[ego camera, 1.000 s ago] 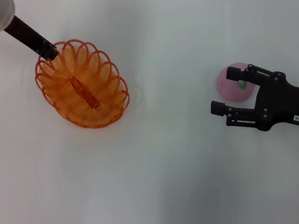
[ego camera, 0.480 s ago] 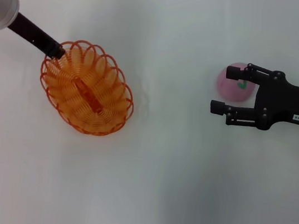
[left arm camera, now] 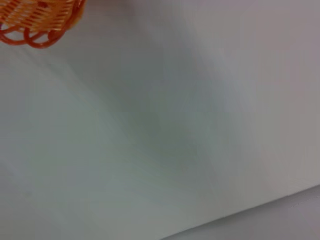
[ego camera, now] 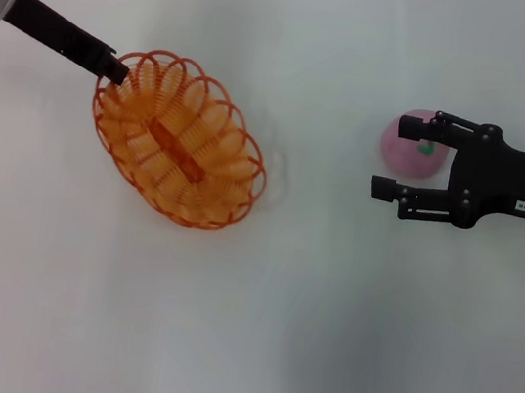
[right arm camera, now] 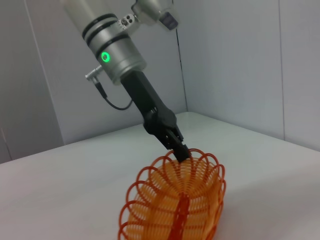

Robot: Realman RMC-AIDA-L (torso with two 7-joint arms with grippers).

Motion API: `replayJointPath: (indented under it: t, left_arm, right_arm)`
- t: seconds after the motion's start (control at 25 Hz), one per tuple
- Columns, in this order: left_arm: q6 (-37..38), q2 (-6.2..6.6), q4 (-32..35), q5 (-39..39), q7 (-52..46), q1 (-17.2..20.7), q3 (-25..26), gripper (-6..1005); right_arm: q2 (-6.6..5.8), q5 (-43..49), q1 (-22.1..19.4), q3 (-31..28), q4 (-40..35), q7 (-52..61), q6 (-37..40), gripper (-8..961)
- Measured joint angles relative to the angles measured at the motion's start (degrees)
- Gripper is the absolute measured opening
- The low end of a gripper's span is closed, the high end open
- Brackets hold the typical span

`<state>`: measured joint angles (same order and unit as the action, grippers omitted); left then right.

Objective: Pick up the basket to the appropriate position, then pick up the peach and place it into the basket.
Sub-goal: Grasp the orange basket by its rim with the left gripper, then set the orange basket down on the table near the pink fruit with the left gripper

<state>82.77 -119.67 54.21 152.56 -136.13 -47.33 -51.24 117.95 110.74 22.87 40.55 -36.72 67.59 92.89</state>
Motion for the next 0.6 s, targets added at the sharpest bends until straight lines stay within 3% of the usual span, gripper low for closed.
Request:
replayJointPath:
  t: [0.12, 0.36, 0.6]
  left_arm:
    - [3.67, 0.78, 0.13, -3.12, -0.27, 0.00, 1.41, 46]
    - [5.95, 0.97, 0.71, -4.28, -3.10, 0.10, 6.34, 42]
    - [4.58, -0.94, 0.76, -4.64, -7.75, 1.86, 8.85, 42]
  right_arm:
    - [-0.15, 0.00, 0.14, -0.21, 0.00, 0.00, 0.10, 941]
    - [-0.42, -0.05, 0.26, -0.39, 0.01, -0.08, 0.44, 941]
    - [-0.55, -0.09, 0.34, -0.35, -0.17, -0.74, 0.39, 941]
